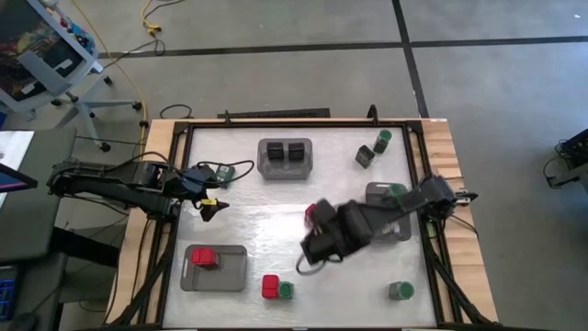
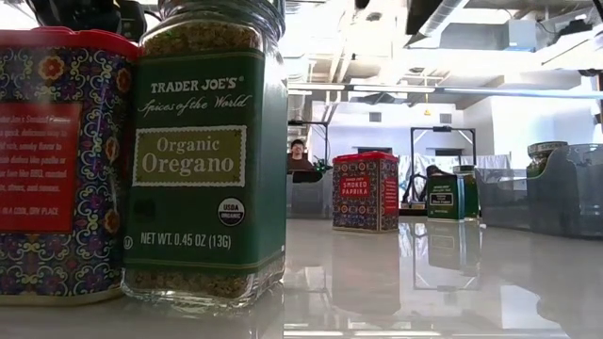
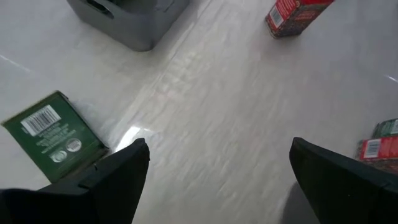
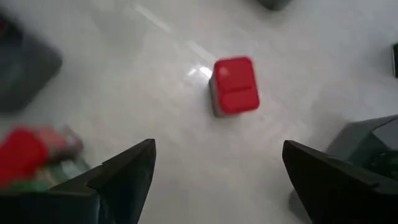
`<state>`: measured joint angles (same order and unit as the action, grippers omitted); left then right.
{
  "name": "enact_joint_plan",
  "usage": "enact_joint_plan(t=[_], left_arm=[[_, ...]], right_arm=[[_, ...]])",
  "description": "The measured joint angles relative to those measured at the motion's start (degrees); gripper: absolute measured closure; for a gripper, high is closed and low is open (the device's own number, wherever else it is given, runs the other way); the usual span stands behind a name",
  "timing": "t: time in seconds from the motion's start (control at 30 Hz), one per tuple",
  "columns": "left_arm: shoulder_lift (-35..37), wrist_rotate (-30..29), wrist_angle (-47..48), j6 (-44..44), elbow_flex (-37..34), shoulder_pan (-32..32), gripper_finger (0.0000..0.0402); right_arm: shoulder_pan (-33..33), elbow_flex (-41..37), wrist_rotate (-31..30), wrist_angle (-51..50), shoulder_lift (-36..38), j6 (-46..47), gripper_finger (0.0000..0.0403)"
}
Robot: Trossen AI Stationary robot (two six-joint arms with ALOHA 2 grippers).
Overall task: Sort spices by type
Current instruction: Put the right red seasoning can into the bottom black transparent bin
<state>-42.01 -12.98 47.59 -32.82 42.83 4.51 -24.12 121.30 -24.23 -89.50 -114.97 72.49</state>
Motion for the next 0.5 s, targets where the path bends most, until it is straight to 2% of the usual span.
enact_joint_plan(t=[0.1,0.23,0.37,0.5], left_arm=[[0.0,-0.9,0.0,0.6,0.0,0.0,0.0029],[0.0,-0.9,0.0,-0.4,0.0,0.0,0.0029],[0.0,-1.0,0.1,-0.8,0.0,0.0,0.0029],[0.0,-1.0,0.1,-0.9,0.0,0.0,0.0029]], right_arm=[[-2.2,0.0,0.2,1.1,-1.0,0.4,0.0027],[-3.6,-0.1,-1.2,1.6,-1.6,14.5,0.0030],[-7.8,-0.2,-10.4,2.0,-1.6,19.9,0.0039],[-12.7,-0.9,-15.3,-0.8,-1.6,24.4,0.0058]])
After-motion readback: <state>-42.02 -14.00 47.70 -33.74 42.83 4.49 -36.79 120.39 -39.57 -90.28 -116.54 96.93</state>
